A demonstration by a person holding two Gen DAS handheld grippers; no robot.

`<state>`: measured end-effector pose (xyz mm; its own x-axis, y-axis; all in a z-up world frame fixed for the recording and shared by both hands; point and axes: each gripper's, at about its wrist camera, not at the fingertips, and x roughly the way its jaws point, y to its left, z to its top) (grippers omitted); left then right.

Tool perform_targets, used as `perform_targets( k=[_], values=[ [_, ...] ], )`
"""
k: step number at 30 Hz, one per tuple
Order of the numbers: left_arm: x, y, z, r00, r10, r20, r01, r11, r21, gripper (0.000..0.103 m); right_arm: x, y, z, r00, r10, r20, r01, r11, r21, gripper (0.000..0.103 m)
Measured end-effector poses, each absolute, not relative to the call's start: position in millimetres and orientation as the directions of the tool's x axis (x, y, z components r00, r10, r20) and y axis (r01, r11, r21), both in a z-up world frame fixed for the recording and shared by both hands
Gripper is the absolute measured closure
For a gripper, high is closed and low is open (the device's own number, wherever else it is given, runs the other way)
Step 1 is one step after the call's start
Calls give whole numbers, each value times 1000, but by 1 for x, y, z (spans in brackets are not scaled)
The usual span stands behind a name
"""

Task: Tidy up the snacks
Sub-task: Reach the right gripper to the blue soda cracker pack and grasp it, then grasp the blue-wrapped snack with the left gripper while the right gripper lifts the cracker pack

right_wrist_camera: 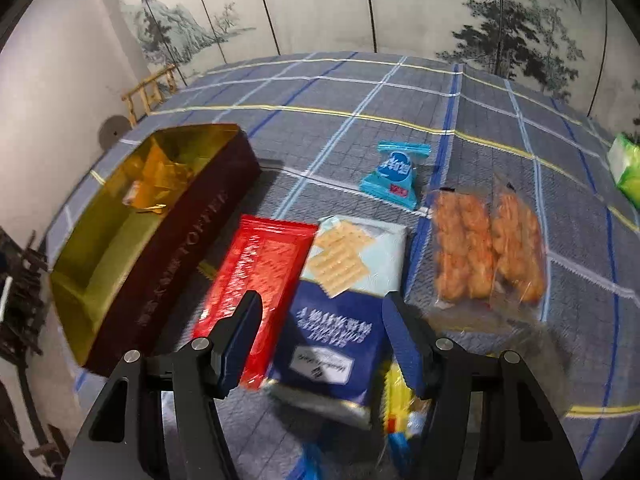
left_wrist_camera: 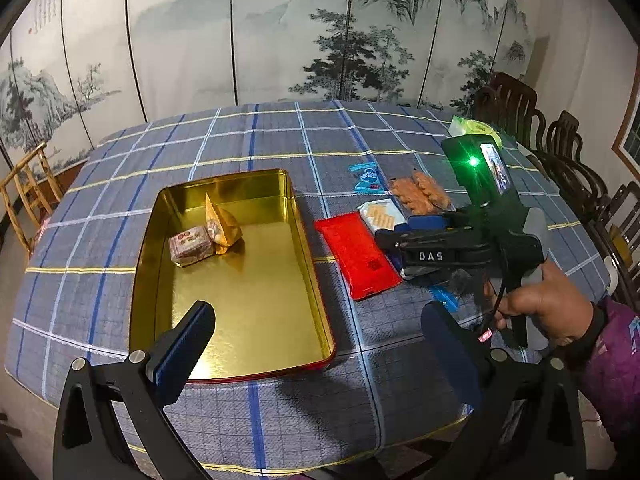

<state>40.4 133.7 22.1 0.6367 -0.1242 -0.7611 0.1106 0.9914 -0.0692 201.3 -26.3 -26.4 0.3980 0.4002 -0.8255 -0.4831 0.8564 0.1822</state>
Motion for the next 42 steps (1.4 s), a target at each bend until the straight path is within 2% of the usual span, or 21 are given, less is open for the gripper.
perform_targets(
  k=[8,13,16,18,22,27,32,36,39,42],
  values=[
    [42,133,19,633,-132,-763,115,990,-76,1,210,-29,-35,380,341,-860,-448,881,152,44],
    [43,126,20,629,-131,-766,129,990,-64,1,211,-14,-36,364,291,-885,-466,879,98,36],
    [43,120,21,632,-129,-764,138,989,-53,1,209,-13,-37,395,263,-880,-481,875,46,46],
    [43,116,21,631,-125,-766,146,988,-42,1,210,-22,-34,391,305,-869,-478,874,92,49],
    [42,103,20,626,-144,-766,191,981,-29,1,194,-57,2,443,444,-779,-485,849,209,50],
    [41,78,17,623,-201,-756,277,961,-27,1,162,-126,41,556,452,-697,-414,878,239,50],
    [50,39,5,553,-344,-759,436,896,-88,1,138,-203,23,599,341,-725,-267,938,221,49],
    [59,3,-6,539,-341,-771,522,853,-12,1,131,-251,-6,587,266,-764,-160,964,212,49],
    [69,-17,-17,552,-323,-769,551,833,45,10,130,-267,-13,595,246,-765,-131,969,210,49],
    [87,-28,-34,496,-324,-805,579,815,29,15,133,-276,-17,602,259,-755,-120,964,235,49]
  ],
)
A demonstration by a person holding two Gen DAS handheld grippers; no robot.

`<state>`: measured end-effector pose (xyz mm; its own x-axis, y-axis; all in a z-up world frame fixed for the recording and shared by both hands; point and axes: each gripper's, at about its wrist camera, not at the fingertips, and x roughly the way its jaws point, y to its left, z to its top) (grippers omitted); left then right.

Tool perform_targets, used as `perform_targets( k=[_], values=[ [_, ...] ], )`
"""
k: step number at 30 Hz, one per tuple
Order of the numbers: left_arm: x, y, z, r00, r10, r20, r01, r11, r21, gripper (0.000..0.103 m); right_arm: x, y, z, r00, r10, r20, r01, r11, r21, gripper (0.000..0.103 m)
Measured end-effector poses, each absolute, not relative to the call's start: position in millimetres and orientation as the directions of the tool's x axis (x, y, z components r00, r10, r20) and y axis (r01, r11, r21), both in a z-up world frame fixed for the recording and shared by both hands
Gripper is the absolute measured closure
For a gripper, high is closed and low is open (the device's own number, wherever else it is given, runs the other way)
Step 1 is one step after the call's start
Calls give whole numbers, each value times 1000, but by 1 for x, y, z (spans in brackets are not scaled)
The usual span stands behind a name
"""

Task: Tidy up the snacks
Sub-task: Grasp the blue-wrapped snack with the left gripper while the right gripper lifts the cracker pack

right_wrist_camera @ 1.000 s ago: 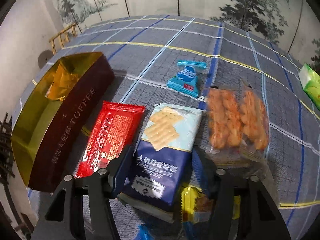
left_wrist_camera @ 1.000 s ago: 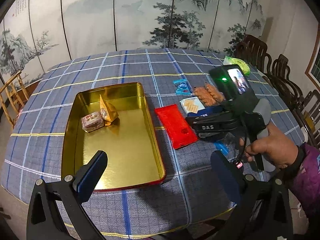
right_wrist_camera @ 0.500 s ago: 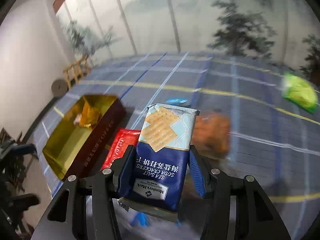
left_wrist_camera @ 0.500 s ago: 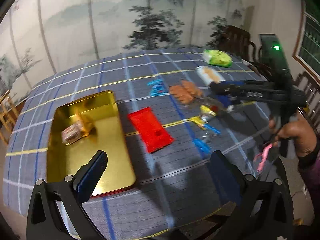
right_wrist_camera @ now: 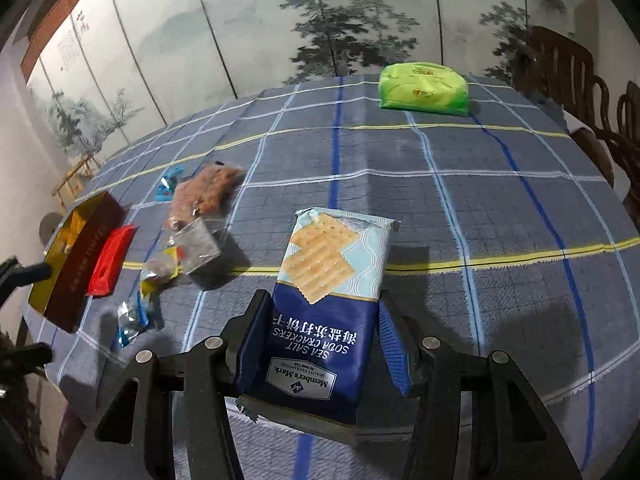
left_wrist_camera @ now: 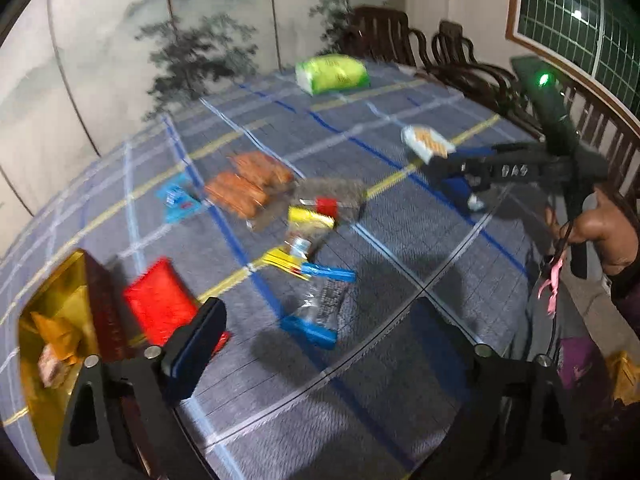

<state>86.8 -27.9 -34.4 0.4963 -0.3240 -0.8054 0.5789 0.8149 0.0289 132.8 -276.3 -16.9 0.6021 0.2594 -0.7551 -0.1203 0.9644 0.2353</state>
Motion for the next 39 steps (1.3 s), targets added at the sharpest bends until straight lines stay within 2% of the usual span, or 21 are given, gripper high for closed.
perform_targets(
  k=[6,8,10,14,18,22,29,31,33,34,37,38,39],
  values=[
    [109,-34,-56,445,-305,-842,584,812,14,23,140,-282,-25,608,280,-743,-124,958,259,49],
    [114,-37,-61,435,-290,-852,591,807,27,29,142,-282,-28,606,287,-742,-123,955,270,49],
    [118,-41,-68,408,-276,-870,602,798,29,51,144,-282,-32,601,296,-742,-122,952,282,49],
    [124,-48,-81,356,-267,-895,623,782,14,58,147,-280,-41,589,311,-746,-121,946,299,50],
    [126,-43,-79,361,-300,-883,598,801,-27,83,149,-279,-42,591,307,-746,-116,948,298,54],
    [118,-43,-77,391,-270,-880,539,842,-19,83,150,-278,-43,588,295,-753,-109,951,288,56],
    [91,-37,-59,414,-308,-856,483,872,-80,83,151,-272,-42,570,281,-772,-104,957,272,53],
    [84,-35,-52,414,-319,-853,475,875,-97,83,152,-267,-41,557,278,-783,-106,958,265,45],
    [78,-33,-48,415,-323,-851,468,877,-104,83,151,-264,-41,548,284,-787,-103,956,273,25],
    [74,-31,-45,417,-325,-849,466,878,-107,83,151,-261,-41,547,284,-788,-105,957,272,24],
    [66,-28,-39,424,-330,-843,468,877,-107,83,148,-251,-43,551,230,-803,-123,973,194,25],
    [64,-27,-38,429,-329,-841,467,878,-106,83,147,-245,-44,554,189,-811,-131,982,139,30],
    [62,-25,-36,434,-331,-838,465,879,-107,83,145,-239,-45,565,124,-815,-134,989,58,42]
  ],
)
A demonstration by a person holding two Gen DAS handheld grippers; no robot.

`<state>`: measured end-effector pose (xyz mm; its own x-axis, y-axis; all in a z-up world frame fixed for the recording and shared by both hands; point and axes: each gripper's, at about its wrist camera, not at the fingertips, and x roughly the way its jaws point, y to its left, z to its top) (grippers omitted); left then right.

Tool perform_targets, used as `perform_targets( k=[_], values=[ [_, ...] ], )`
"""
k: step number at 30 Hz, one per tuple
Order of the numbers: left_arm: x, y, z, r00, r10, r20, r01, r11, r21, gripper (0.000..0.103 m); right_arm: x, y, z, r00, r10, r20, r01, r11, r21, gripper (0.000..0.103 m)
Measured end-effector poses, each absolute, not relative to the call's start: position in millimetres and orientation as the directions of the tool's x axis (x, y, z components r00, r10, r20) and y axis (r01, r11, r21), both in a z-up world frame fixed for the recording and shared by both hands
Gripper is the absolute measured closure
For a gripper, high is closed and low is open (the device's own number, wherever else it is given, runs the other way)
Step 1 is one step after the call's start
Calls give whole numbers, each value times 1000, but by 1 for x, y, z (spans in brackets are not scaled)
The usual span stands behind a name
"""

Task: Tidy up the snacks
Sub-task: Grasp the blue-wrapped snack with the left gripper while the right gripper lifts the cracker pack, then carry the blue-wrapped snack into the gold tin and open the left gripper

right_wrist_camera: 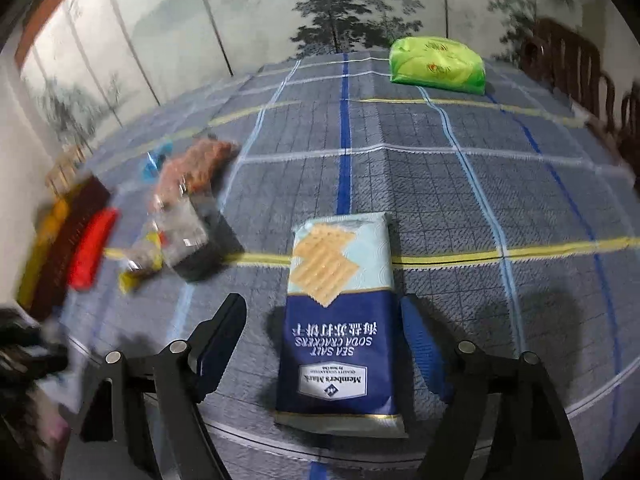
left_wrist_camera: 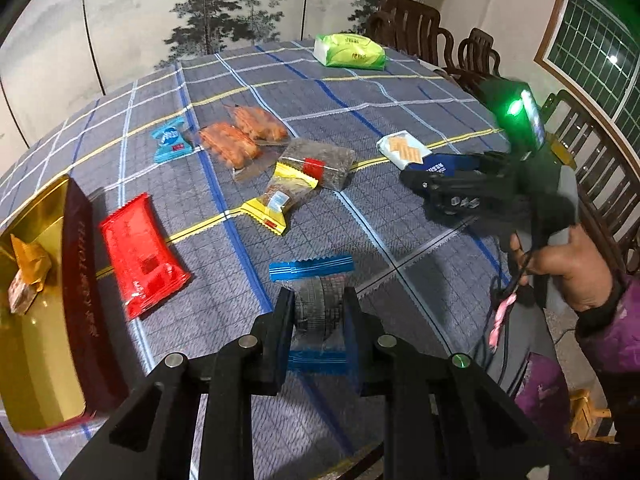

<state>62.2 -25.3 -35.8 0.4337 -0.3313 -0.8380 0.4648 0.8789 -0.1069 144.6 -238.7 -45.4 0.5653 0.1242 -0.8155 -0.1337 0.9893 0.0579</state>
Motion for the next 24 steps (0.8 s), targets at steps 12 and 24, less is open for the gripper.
perform_targets(
  k=[12,24],
  values=[
    [42,6,-3,545,-305,-781,389,917,-87,83,143,-258,-41,608,170,-776,-83,985,151,53],
    [42,42,5,604,-228,-763,281,958,-64,83,156,-260,-43,627,133,-768,-31,989,146,53]
  ],
)
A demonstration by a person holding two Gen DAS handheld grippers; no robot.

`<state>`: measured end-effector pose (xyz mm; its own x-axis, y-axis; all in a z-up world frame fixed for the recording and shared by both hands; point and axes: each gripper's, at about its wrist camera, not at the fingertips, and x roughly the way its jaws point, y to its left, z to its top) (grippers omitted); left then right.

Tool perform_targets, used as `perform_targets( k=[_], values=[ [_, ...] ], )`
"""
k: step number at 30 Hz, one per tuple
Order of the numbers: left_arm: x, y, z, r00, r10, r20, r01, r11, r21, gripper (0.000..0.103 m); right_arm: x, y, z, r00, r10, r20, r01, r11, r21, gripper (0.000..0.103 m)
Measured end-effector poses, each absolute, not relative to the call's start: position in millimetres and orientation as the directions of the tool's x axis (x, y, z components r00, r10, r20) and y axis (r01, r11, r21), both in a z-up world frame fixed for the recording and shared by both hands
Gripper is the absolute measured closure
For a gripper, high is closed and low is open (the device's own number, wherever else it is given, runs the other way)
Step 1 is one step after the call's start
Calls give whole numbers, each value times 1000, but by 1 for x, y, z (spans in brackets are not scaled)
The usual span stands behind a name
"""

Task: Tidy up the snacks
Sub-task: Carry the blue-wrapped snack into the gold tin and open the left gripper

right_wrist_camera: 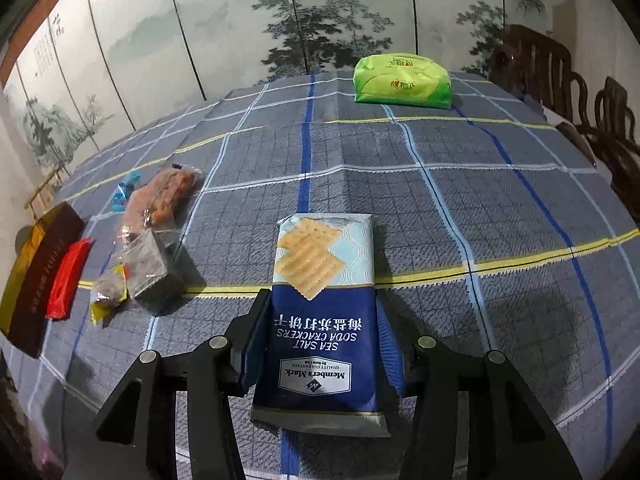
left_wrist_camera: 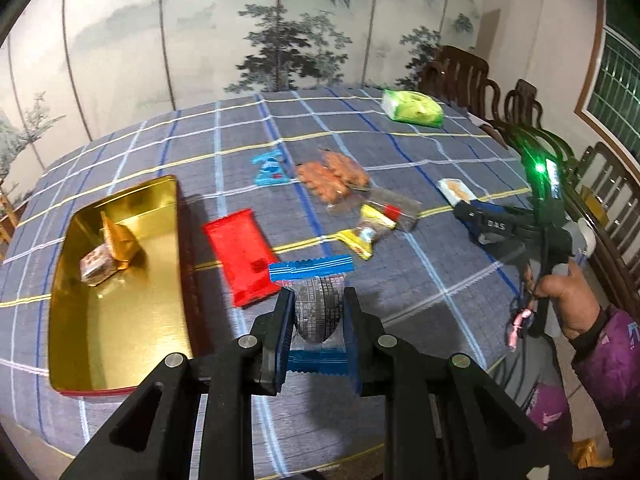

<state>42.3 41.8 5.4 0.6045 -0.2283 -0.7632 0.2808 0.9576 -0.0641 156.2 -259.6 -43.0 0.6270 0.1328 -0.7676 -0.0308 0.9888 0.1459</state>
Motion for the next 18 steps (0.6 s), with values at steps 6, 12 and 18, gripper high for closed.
perform_targets(
  k=[6,12,18],
  values=[
    [44,66,10,635,-181,-751,221,974,-48,83,157,-256,-43,628,112,-770,-30,992,120,53],
    [49,96,14,663,-130,-737,154,987,-36,83,157,-254,-43,626,104,-773,-30,994,110,53],
    [56,127,12,678,-66,-732,83,996,-13,83,158,-253,-44,625,96,-775,-30,995,99,53]
  ],
)
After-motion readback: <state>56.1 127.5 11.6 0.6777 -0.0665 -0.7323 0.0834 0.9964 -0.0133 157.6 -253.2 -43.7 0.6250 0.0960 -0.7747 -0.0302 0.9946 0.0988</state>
